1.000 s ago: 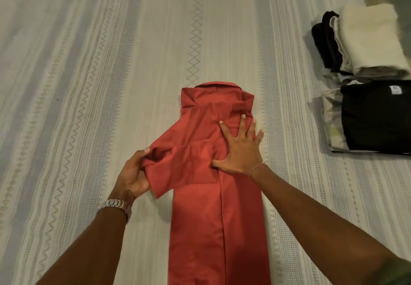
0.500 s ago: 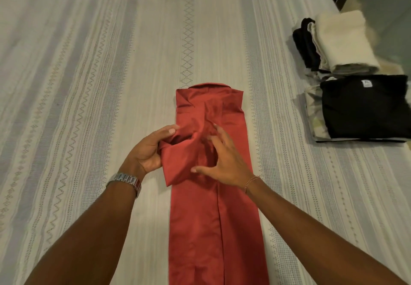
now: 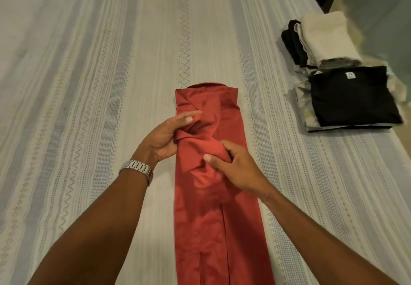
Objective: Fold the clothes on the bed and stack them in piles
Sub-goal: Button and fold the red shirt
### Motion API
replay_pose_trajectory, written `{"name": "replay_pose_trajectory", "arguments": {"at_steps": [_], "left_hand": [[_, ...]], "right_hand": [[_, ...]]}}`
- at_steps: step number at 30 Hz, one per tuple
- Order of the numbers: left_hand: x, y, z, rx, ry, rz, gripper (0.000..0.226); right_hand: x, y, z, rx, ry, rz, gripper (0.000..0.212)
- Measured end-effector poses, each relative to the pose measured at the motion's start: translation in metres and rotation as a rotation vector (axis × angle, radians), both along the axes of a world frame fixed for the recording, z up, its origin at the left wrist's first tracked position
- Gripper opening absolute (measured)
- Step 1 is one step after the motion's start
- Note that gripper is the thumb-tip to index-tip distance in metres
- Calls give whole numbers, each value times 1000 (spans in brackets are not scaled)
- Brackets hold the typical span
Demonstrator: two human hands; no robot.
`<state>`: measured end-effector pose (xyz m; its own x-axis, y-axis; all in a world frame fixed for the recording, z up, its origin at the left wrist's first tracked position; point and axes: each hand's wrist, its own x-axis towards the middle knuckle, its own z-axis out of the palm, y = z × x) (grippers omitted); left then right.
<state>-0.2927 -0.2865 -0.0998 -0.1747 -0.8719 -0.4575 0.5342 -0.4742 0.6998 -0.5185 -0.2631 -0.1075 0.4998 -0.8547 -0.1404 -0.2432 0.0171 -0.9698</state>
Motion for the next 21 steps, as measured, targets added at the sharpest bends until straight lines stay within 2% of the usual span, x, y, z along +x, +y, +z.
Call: {"name": "replay_pose_trajectory", "arguments": {"at_steps": [2,4,6,8,11,13,18,19,21], "left_hand": [[-13,5,5,-47,50,-108,37],[-24,11,4,-91,29,-219,43],[-32,25,-3,-66,-64,-244,42],[-40,44,-18,41,-225,-178,37],[-58,77,-46,208,-637,-10,23],[-72,100,-57,300,-754,53,21],[-114,149,-58,515,-709,-140,40],[-120,156,-57,544,-625,-151,44],[-133,166,-55,595,-308,-162,63]], "right_hand": [[-17,31,10,134,-105,-111,14],[-33,69,13,262,-171,-243,20],[-45,113,4,418,-186,-414,28],[-54,151,-13,566,-127,-545,31],[-65,182,-35,611,45,-576,38],[-69,188,-37,657,39,-591,40],[-71,188,-23,793,-209,-536,35],[-73,189,-17,838,-275,-525,35],[-76,189,-4,904,-396,-483,35]]}}
